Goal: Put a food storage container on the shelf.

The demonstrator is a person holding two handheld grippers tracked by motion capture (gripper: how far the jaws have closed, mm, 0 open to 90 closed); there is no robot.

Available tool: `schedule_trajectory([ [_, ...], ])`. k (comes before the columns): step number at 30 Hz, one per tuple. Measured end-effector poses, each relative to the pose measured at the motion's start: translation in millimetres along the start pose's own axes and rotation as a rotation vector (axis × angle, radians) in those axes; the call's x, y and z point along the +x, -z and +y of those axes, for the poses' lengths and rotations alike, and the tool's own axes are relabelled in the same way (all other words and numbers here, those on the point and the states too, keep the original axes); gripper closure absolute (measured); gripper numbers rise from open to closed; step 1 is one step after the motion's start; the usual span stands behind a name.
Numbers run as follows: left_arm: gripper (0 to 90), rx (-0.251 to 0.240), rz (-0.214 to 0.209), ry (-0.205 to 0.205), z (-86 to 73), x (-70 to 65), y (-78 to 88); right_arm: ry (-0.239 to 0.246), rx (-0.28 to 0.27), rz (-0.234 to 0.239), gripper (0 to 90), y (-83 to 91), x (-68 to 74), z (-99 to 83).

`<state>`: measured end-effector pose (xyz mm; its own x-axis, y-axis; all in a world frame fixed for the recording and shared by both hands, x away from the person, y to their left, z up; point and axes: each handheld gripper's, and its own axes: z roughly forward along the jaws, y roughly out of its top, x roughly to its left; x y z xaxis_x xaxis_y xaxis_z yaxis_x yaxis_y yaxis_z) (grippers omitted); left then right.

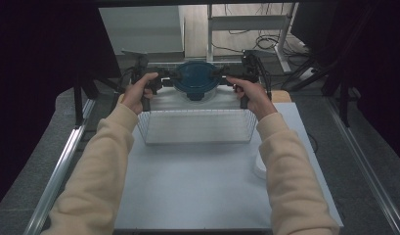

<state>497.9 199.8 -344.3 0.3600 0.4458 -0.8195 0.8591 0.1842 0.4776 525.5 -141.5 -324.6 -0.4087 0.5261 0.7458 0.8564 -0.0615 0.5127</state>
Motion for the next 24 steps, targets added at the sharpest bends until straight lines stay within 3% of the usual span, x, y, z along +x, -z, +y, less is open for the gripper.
schedule_trajectory([
  [5, 26.2, -0.081, 0.095, -0.074, -4.1, -12.3, 8.4, 0.130, -0.078, -0.136, 16.3, 4.3, 18.1, -5.2],
  [8, 22.1, -0.112, 0.140, -0.139, -10.6, -23.0, 17.3, 0.192, -0.111, -0.206, 12.4, 14.0, 26.5, -9.6],
  [12, 21.4, -0.142, 0.184, -0.256, -28.7, -37.6, 32.9, 0.290, -0.149, -0.219, 12.6, 33.0, 42.2, -22.0],
  [14, 21.8, -0.146, 0.178, -0.291, -41.0, -42.4, 38.7, 0.350, -0.166, -0.211, 13.1, 40.9, 51.5, -32.9],
  [18, 22.3, -0.141, 0.218, -0.378, -69.1, -48.5, 48.9, 0.453, -0.169, -0.238, 14.3, 53.9, 67.0, -56.7],
  [24, 22.6, -0.139, 0.241, -0.466, -118.4, -49.0, 62.8, 0.550, -0.177, -0.228, 15.7, 77.7, 69.3, -95.2],
])
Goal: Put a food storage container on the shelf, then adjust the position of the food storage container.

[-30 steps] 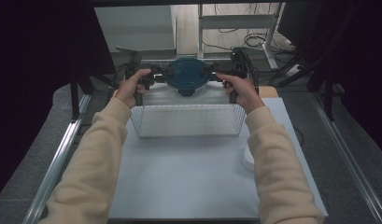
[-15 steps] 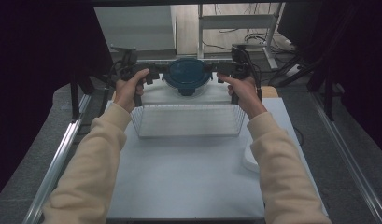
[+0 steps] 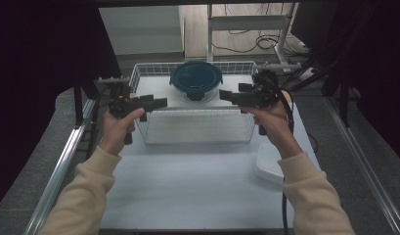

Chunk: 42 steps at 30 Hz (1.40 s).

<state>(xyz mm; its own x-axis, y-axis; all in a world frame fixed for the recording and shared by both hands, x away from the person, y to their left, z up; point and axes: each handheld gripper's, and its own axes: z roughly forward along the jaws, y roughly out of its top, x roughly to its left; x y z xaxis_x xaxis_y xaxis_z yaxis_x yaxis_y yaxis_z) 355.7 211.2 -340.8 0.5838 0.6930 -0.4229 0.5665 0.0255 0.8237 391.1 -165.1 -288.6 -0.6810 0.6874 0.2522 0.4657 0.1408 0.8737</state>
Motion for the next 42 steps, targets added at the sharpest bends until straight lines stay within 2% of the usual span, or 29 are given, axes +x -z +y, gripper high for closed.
schedule_trajectory([
  [5, 22.6, 0.013, -0.004, -0.031, -45.7, -8.3, 14.4, 0.047, 0.008, -0.003, 16.5, 25.7, -1.2, -47.1],
  [7, 22.6, 0.024, 0.011, -0.041, -63.0, -9.8, 16.1, 0.058, 0.020, -0.013, 16.6, 31.9, -2.0, -67.5],
  [9, 22.6, 0.044, 0.044, -0.063, -80.2, -10.7, 15.0, 0.065, 0.036, -0.026, 16.6, 34.9, -3.0, -86.9],
  [12, 22.2, 0.094, 0.072, -0.083, -102.7, -11.0, 9.9, 0.068, 0.080, -0.023, 16.7, 34.7, -3.1, -112.5],
  [14, 22.0, 0.116, 0.067, -0.080, -114.9, -10.0, 7.8, 0.075, 0.103, -0.036, 16.7, 33.3, -2.7, -126.2],
  [17, 22.0, 0.144, 0.079, -0.075, -129.7, -7.9, 4.4, 0.062, 0.130, -0.027, 16.9, 29.8, -1.9, -144.9],
  [24, 22.0, 0.204, 0.096, -0.068, -153.0, -3.7, 0.9, 0.054, 0.210, -0.015, 17.1, 21.5, 2.0, -183.8],
  [27, 21.8, 0.227, 0.102, -0.066, -160.6, -2.6, -2.5, 0.046, 0.229, -0.017, 17.2, 21.0, 1.1, -192.8],
  [33, 21.4, 0.252, 0.108, -0.058, -168.3, -0.9, -5.2, 0.051, 0.237, -0.015, 19.4, 19.8, 1.6, -197.5],
  [37, 21.0, 0.242, 0.112, -0.063, -167.8, -1.7, -2.2, 0.059, 0.237, -0.009, 19.6, 18.2, 2.6, -195.7],
  [42, 21.0, 0.244, 0.122, -0.080, -168.7, -1.6, -1.5, 0.048, 0.246, -0.005, 20.4, 14.7, 0.3, -195.0],
])
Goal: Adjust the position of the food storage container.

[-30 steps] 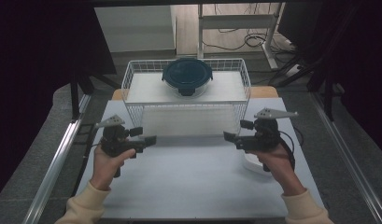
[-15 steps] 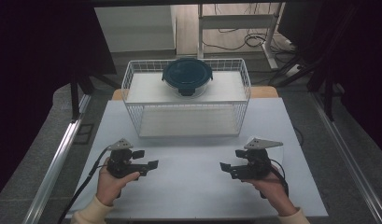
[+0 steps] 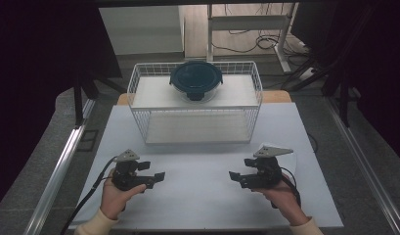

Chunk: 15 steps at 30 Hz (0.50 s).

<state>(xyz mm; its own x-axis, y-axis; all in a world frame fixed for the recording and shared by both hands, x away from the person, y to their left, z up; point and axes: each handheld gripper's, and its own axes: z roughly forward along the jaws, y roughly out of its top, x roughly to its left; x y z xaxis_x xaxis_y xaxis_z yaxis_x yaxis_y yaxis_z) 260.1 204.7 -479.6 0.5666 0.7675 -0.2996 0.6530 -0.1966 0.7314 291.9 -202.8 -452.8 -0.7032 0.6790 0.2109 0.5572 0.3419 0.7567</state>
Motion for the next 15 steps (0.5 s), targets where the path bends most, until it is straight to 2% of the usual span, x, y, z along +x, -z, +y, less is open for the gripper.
schedule_trajectory([
  [6, 20.8, 0.008, -0.005, -0.006, -1.1, 4.1, -2.8, -0.021, 0.001, -0.008, 21.5, -1.7, -4.8, 5.8],
  [8, 20.9, 0.013, -0.015, 0.008, -3.7, 8.3, -4.3, -0.019, -0.004, -0.012, 23.9, 0.6, -7.3, 10.3],
  [9, 21.0, 0.022, -0.003, 0.003, -4.5, 9.9, -5.5, -0.020, 0.007, -0.014, 24.8, 2.4, -9.1, 13.0],
  [11, 21.0, 0.035, 0.013, -0.016, -5.1, 11.1, -7.6, -0.025, 0.017, -0.044, 26.2, 7.7, -16.3, 20.1],
  [15, 21.0, 0.039, 0.002, -0.005, -4.2, 13.8, -9.4, -0.077, -0.024, -0.093, 32.4, 27.2, -35.3, 31.3],
])
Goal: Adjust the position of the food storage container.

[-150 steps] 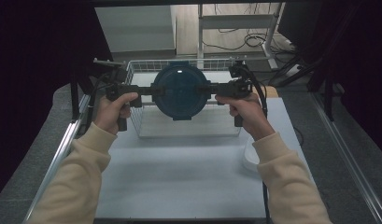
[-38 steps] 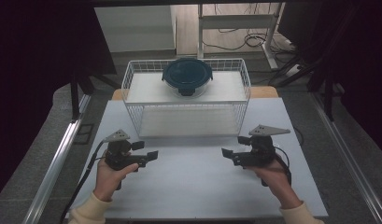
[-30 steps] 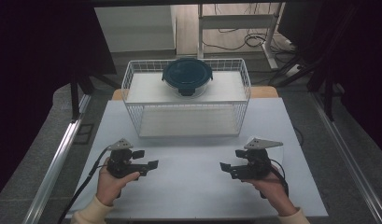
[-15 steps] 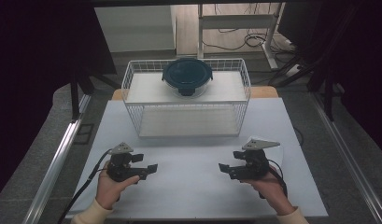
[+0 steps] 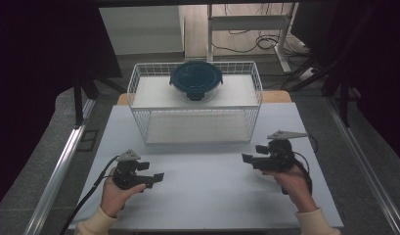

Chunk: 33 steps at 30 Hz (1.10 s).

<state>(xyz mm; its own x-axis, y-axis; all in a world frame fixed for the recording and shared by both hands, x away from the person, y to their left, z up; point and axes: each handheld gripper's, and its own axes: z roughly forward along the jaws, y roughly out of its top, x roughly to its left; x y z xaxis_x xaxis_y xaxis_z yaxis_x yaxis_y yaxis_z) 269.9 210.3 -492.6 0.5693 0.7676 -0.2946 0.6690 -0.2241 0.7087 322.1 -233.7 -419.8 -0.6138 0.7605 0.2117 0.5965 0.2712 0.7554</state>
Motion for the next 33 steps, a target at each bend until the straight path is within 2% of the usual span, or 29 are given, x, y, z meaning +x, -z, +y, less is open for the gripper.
schedule_trajectory([
  [4, 20.9, 0.007, 0.001, 0.003, -1.6, 2.5, -0.2, -0.013, -0.003, -0.068, 40.6, 14.8, -21.2, 11.3],
  [7, 20.6, 0.013, 0.017, 0.001, -2.9, 4.3, 1.2, -0.016, 0.021, -0.101, 46.1, 20.7, -37.3, 17.8],
  [9, 20.7, 0.007, 0.009, 0.015, -3.0, 5.9, 1.7, -0.019, 0.052, -0.109, 50.0, 21.1, -47.8, 21.1],
  [11, 20.8, 0.006, -0.002, 0.029, -4.0, 8.2, 0.9, -0.012, 0.085, -0.138, 54.0, 19.6, -57.4, 24.2],
  [15, 20.8, 0.016, 0.004, 0.039, -8.7, 10.8, 1.0, -0.016, 0.149, -0.189, 62.0, 18.6, -75.4, 29.4],
  [17, 20.8, 0.015, 0.012, 0.043, -9.8, 12.2, 2.6, -0.009, 0.179, -0.222, 68.2, 18.6, -85.1, 30.0],
  [21, 20.8, 0.016, 0.017, 0.049, -9.5, 12.8, 3.5, -0.009, 0.236, -0.245, 82.7, 17.0, -101.9, 26.4],
  [27, 21.0, 0.024, 0.008, 0.063, -9.2, 13.3, -0.6, 0.004, 0.268, -0.260, 88.6, 8.6, -111.6, 25.5],
  [33, 21.0, 0.024, 0.016, 0.059, -9.5, 13.8, -0.5, 0.056, 0.287, -0.241, 89.2, -18.3, -110.8, 32.2],
])
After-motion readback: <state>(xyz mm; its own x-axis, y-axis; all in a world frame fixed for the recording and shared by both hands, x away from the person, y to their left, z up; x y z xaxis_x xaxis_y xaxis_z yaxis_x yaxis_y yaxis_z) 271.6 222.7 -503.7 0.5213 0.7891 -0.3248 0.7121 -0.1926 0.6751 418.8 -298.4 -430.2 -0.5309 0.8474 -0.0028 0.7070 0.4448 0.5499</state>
